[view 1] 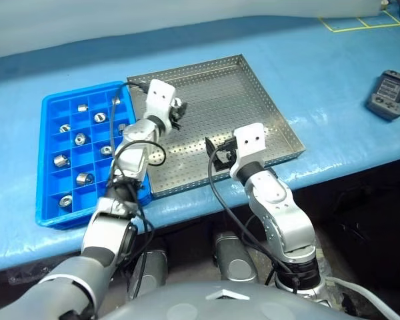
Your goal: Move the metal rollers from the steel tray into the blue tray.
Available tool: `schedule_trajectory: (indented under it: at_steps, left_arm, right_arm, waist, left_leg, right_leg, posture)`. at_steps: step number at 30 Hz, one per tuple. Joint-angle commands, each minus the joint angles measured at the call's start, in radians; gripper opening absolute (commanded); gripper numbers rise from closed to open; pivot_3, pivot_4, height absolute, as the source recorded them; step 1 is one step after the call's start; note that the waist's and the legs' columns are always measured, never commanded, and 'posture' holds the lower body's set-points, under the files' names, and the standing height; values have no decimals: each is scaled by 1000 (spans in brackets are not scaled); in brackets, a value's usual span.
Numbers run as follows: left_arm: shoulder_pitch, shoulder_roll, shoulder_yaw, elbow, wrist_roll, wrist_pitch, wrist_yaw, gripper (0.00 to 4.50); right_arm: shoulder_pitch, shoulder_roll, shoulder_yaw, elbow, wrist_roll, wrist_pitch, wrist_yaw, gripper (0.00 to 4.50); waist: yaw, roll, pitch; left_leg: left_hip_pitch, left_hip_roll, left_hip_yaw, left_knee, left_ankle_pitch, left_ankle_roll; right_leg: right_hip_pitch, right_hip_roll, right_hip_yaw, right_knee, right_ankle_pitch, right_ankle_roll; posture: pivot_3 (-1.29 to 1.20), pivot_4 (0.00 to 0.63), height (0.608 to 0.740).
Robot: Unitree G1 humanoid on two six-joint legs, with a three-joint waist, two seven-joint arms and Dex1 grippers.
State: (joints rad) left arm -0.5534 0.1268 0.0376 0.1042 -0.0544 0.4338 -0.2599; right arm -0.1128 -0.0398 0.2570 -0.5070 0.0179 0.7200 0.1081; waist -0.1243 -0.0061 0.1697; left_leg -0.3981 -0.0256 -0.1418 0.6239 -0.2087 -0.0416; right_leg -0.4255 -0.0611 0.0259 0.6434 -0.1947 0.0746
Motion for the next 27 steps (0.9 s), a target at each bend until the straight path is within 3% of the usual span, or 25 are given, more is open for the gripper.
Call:
schedule_trajectory:
  at_steps: [1, 7, 12, 19, 27]
  left_arm:
    - [92, 26, 45, -257, -21, 70, 37, 1711]
    - [305, 127, 44, -507, -6, 188, 16, 1711]
    - [406, 141, 54, -589, -34, 263, 15, 1711]
    - [435, 219, -10, -565, -30, 334, -28, 1711]
    - [428, 370, -131, -570, -77, 392, -212, 1711]
  right_arm:
    - [-34, 4, 28, 7, 13, -32, 30, 4500]
    - [-57, -2, 48, 35, 12, -40, 53, 4500]
    - [-53, -3, 50, 44, 10, -42, 53, 4500]
    - [-50, 3, 49, 46, 6, -43, 43, 4500]
    - [-36, 6, 42, 40, -2, -48, 23, 4500]
  waist:
    - [20, 0, 0]
    - [70, 0, 0]
    - [86, -1, 0]
    - [86, -1, 0]
    - [81, -1, 0]
  left_leg:
    - [0, 0, 0, 0, 0, 0]
    - [0, 0, 0, 2, 0, 0]
    - [1, -1, 0, 3, 0, 0]
    - [1, 0, 0, 3, 0, 0]
    - [1, 0, 0, 2, 0, 0]
  right_leg:
    - [0, 0, 0, 0, 0, 0]
    - [1, 0, 0, 0, 0, -1]
    - [2, 0, 0, 0, -2, -4]
    - [2, 0, 0, 0, -2, -6]
    - [1, 0, 0, 0, -3, -6]
  posture:
    - [-11, 150, 740]
    - [8, 150, 740]
    - [19, 150, 740]
    - [6, 150, 740]
    - [-37, 150, 740]
